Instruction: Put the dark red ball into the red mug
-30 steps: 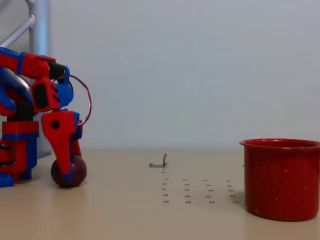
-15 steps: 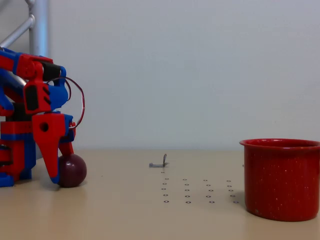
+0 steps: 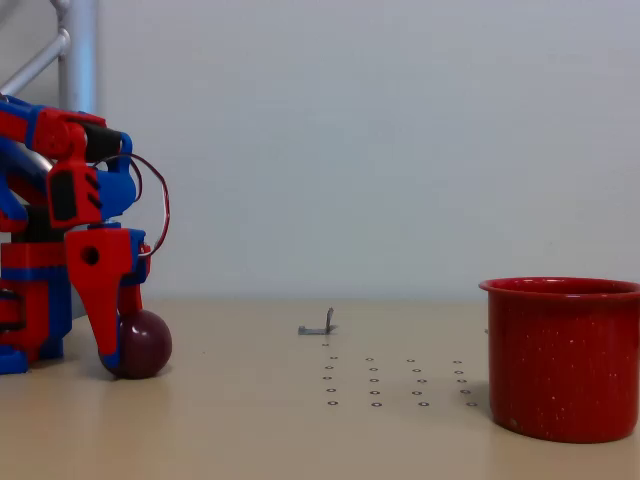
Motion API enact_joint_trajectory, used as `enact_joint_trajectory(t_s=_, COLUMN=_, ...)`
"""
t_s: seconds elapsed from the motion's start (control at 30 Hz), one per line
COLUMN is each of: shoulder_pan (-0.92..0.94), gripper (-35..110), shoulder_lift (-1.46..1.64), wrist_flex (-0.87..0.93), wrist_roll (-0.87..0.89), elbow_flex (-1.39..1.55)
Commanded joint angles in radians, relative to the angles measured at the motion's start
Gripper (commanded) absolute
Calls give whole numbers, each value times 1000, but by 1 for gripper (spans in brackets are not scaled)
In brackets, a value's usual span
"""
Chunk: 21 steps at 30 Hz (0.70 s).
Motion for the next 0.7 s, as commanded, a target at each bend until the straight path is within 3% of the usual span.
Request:
enact_joint_trajectory(t_s=0.0, shoulder_pan=-5, gripper=29, shoulder_lift=48, wrist_flex=6, wrist_roll=-15, elbow_flex=-28)
enact_joint_trajectory(t_s=0.67, shoulder_pan=-43, gripper=27, shoulder_lift=38, wrist_flex=17, wrist_roll=32, elbow_flex=-124)
